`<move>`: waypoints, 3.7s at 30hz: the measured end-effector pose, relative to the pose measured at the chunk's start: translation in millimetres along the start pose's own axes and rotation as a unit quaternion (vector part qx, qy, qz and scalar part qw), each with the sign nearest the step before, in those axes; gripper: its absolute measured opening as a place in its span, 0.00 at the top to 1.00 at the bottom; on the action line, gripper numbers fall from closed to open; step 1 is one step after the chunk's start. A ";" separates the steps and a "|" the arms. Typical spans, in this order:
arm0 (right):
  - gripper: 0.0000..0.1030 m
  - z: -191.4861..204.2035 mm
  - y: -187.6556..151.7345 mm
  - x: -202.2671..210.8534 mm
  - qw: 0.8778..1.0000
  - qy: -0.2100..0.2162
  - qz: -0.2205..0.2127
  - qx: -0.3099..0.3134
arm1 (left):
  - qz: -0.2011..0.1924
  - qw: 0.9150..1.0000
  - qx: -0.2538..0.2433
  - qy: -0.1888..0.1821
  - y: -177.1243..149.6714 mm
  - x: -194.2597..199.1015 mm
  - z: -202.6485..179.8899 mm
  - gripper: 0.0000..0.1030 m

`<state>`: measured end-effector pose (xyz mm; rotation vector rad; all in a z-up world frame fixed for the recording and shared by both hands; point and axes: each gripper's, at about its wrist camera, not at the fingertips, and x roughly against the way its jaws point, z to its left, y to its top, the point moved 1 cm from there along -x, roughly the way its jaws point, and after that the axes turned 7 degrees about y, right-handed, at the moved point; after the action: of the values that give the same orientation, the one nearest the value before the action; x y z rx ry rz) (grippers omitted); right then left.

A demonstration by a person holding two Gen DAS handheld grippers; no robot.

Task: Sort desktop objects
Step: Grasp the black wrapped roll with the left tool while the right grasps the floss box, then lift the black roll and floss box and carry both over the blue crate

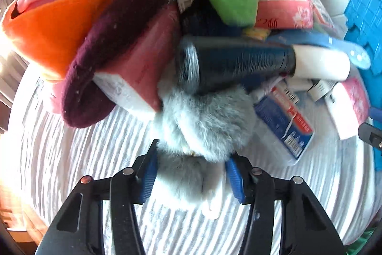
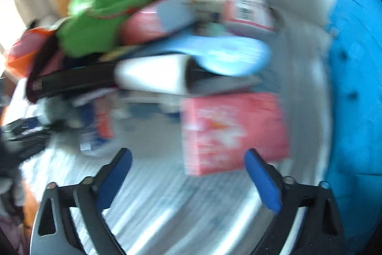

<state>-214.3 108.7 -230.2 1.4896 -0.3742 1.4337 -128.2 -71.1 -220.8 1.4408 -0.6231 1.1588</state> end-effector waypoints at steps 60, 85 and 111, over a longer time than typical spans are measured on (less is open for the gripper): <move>0.35 39.4 -42.1 -2.7 0.994 -0.028 0.044 -0.092 | 0.013 0.989 -0.103 -0.109 60.2 -21.4 -86.7 0.67; 0.85 41.8 -56.2 83.2 0.996 -0.030 -0.084 -0.024 | -0.085 0.989 -0.067 -0.097 33.2 69.4 -59.4 0.67; 0.69 19.4 -65.9 92.6 0.995 -0.042 -0.063 -0.063 | -0.118 0.980 -0.107 -0.119 19.9 88.3 -70.6 0.67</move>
<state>-128.6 160.4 -173.0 1.4482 -0.4066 1.2295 -133.9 11.3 -141.0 1.4325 -0.6980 0.7179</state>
